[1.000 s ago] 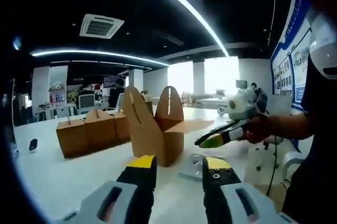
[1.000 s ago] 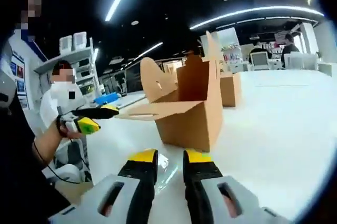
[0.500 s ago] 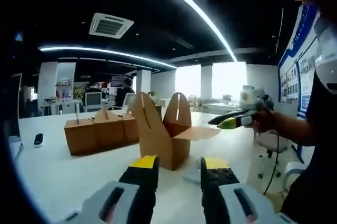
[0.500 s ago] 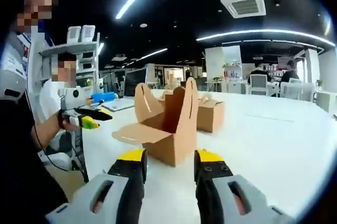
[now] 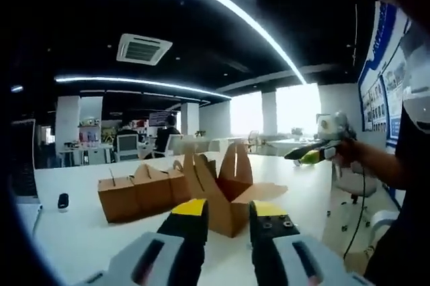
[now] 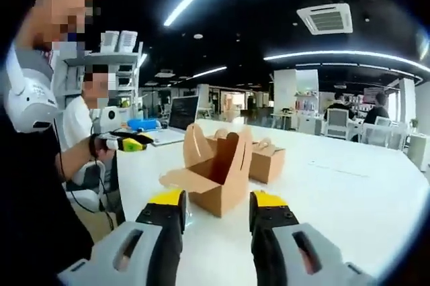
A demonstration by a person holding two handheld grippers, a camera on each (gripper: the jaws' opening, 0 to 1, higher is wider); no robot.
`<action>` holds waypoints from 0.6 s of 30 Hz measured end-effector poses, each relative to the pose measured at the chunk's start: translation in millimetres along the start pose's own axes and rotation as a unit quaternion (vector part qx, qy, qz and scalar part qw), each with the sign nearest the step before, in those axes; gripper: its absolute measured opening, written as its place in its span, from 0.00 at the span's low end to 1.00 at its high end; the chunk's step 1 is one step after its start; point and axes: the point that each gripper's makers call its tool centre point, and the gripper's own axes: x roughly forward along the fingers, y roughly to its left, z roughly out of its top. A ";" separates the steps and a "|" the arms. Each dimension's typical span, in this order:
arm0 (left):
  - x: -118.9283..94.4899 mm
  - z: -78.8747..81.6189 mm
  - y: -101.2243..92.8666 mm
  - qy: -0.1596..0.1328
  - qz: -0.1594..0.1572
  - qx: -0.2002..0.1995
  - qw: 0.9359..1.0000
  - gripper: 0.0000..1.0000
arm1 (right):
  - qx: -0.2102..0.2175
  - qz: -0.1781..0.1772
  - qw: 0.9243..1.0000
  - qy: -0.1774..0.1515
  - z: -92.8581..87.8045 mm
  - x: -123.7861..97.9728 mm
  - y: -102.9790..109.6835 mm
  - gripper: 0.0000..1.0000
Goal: Pick up one paper box from the group, open the paper box, and remove the item inside
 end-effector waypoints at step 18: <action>-24.7 1.4 0.8 -0.011 0.029 0.027 0.999 0.29 | -0.003 0.025 0.999 -0.035 18.0 -7.6 17.4 0.38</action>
